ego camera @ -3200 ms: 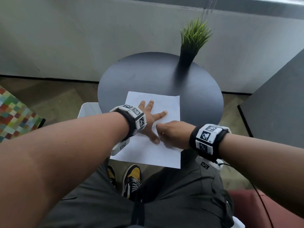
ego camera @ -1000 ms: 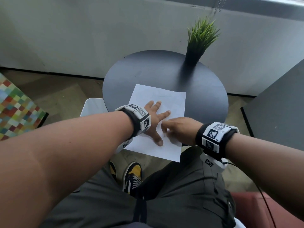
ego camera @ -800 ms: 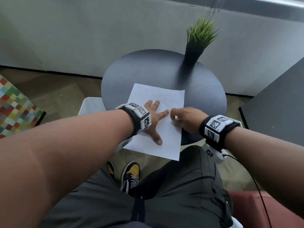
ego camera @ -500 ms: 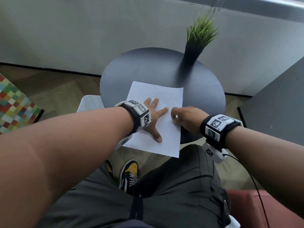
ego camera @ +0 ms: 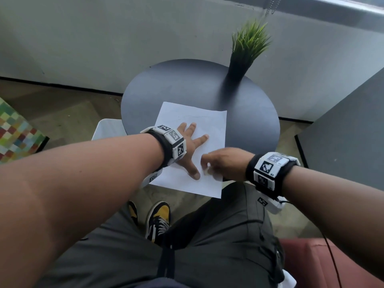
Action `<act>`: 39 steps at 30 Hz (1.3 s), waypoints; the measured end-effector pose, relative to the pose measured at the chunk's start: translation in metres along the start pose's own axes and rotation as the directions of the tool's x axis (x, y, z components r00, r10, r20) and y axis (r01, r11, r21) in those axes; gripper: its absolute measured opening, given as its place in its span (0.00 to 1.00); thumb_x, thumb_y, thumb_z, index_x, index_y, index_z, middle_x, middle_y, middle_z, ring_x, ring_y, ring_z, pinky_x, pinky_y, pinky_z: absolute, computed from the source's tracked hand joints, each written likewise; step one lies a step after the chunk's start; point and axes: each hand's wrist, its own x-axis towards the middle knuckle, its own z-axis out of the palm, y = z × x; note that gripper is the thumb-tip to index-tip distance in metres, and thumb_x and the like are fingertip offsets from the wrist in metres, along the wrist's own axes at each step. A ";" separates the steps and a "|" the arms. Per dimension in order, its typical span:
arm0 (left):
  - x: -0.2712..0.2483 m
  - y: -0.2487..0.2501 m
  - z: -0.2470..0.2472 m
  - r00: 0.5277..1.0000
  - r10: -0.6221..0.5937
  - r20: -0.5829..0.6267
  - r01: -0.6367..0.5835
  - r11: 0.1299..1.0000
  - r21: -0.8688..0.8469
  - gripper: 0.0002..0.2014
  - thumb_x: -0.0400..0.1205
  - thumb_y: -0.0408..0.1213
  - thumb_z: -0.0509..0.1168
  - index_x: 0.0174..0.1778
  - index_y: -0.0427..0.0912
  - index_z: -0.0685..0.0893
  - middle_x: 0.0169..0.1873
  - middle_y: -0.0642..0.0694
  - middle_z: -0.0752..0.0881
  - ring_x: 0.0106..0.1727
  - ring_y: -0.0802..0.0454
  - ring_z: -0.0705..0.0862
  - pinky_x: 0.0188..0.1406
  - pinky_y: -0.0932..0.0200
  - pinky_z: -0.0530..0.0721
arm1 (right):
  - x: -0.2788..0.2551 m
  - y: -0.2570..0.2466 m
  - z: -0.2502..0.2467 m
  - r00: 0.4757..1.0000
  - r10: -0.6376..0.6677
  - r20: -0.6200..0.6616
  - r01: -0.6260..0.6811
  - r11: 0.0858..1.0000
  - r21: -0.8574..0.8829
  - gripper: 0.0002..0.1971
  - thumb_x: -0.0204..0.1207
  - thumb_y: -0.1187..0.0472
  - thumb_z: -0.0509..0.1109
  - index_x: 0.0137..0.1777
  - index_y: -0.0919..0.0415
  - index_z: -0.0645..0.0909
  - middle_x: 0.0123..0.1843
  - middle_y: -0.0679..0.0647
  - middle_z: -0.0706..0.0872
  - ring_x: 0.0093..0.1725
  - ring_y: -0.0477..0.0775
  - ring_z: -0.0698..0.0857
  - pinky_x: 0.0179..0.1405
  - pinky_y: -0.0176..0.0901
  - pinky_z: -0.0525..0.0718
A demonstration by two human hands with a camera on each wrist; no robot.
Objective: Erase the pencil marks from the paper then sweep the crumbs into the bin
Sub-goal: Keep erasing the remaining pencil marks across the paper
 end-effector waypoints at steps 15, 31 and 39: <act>0.000 0.000 0.001 1.000 0.004 -0.003 -0.004 1.000 -0.011 0.68 0.59 0.75 0.73 0.83 0.65 0.32 0.85 0.42 0.31 0.85 0.35 0.33 0.79 0.25 0.53 | 0.011 0.019 -0.015 0.926 0.323 -0.196 -0.311 0.946 0.092 0.05 0.79 0.54 0.63 0.52 0.52 0.72 0.45 0.52 0.82 0.45 0.59 0.81 0.43 0.47 0.79; -0.008 0.006 0.001 0.987 -0.015 -0.157 0.011 1.000 -0.025 0.51 0.61 0.81 0.63 0.76 0.60 0.58 0.74 0.42 0.64 0.73 0.35 0.67 0.59 0.32 0.76 | -0.004 0.035 -0.004 0.900 0.388 -0.198 -0.339 0.909 0.241 0.05 0.81 0.52 0.62 0.53 0.50 0.75 0.47 0.51 0.84 0.48 0.59 0.81 0.50 0.51 0.82; -0.010 0.007 0.007 0.987 -0.026 -0.161 0.036 0.998 0.059 0.63 0.54 0.84 0.64 0.83 0.66 0.45 0.79 0.44 0.57 0.76 0.34 0.63 0.62 0.28 0.74 | 0.006 0.015 0.000 0.926 0.310 -0.216 -0.267 0.941 0.207 0.06 0.81 0.53 0.62 0.54 0.53 0.74 0.46 0.53 0.84 0.47 0.59 0.80 0.49 0.51 0.82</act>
